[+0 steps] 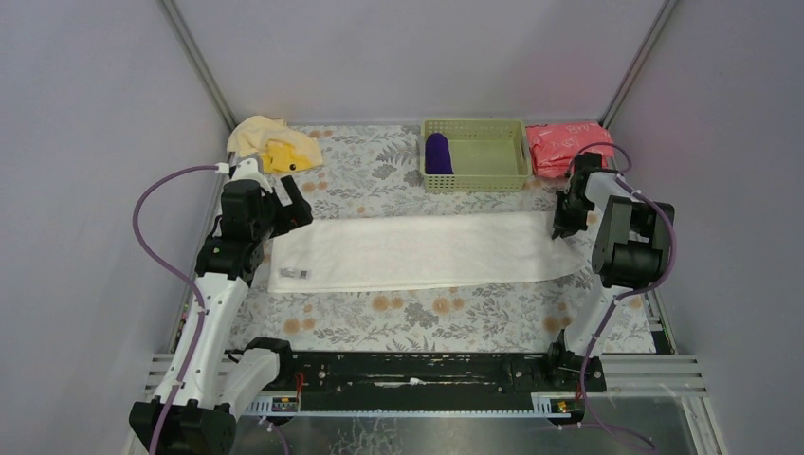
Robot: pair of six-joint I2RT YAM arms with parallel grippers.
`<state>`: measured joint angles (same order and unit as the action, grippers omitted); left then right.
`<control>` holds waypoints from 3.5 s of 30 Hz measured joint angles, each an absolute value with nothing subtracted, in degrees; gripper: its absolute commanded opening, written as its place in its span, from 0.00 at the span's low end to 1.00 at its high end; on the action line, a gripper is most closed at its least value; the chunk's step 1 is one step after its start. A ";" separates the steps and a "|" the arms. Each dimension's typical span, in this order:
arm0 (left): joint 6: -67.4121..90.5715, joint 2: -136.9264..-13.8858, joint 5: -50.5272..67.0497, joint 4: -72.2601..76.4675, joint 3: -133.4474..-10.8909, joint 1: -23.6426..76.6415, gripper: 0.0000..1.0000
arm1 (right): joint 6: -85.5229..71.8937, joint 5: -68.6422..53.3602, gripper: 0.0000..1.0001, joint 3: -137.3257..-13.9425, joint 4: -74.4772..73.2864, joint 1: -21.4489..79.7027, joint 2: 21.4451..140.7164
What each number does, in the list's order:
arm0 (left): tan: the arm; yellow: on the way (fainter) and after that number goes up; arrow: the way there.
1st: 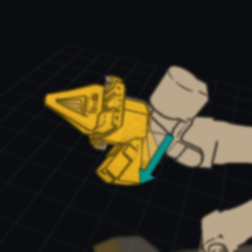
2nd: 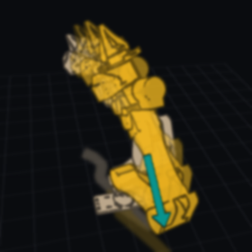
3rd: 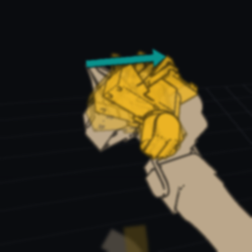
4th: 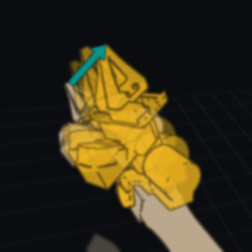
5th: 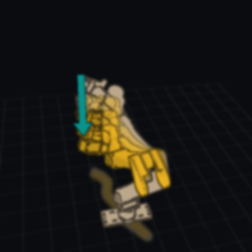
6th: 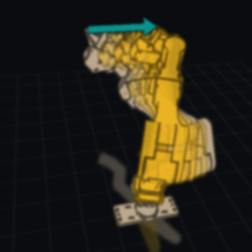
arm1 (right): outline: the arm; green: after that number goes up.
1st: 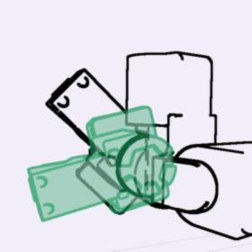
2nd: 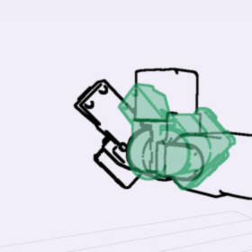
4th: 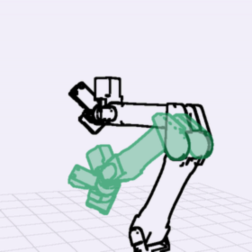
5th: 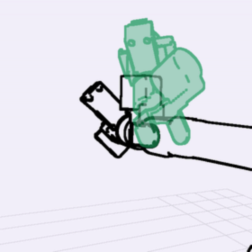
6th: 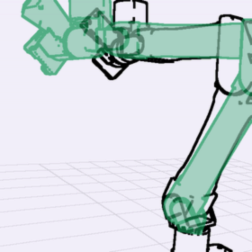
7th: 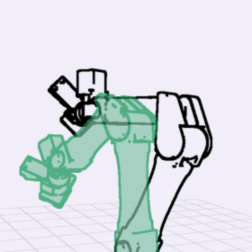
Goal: Roll the towels
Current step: Fold the towel at the center of the board.
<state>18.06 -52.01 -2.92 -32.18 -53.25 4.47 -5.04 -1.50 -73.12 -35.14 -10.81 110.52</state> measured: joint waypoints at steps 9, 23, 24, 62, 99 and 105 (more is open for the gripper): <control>18.06 -52.23 -2.98 -32.18 -52.71 4.47 1.00 | -9.61 10.41 0.00 -74.70 -35.33 -11.84 110.52; 18.06 -53.74 -3.03 -32.18 -52.36 4.47 1.00 | -8.64 43.66 0.00 -85.03 -33.15 -18.15 110.30; 18.06 -53.87 -3.03 -32.21 -52.36 4.47 1.00 | -8.91 43.29 0.00 -85.12 -33.58 -18.22 109.69; 18.09 -60.12 -2.28 -32.18 -51.62 4.47 1.00 | -42.68 -7.20 0.00 -72.31 -24.43 25.56 87.48; 18.09 -61.82 -0.19 -32.21 -51.62 4.47 1.00 | -52.97 -1.19 0.12 -79.42 -12.91 39.29 108.90; 18.06 -61.98 0.10 -32.21 -51.62 4.47 1.00 | -53.10 -4.86 0.31 -79.77 -10.37 39.57 109.23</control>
<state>18.06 -61.98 0.10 -32.21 -51.62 4.47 -53.10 -4.86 -79.77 -10.37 39.57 109.23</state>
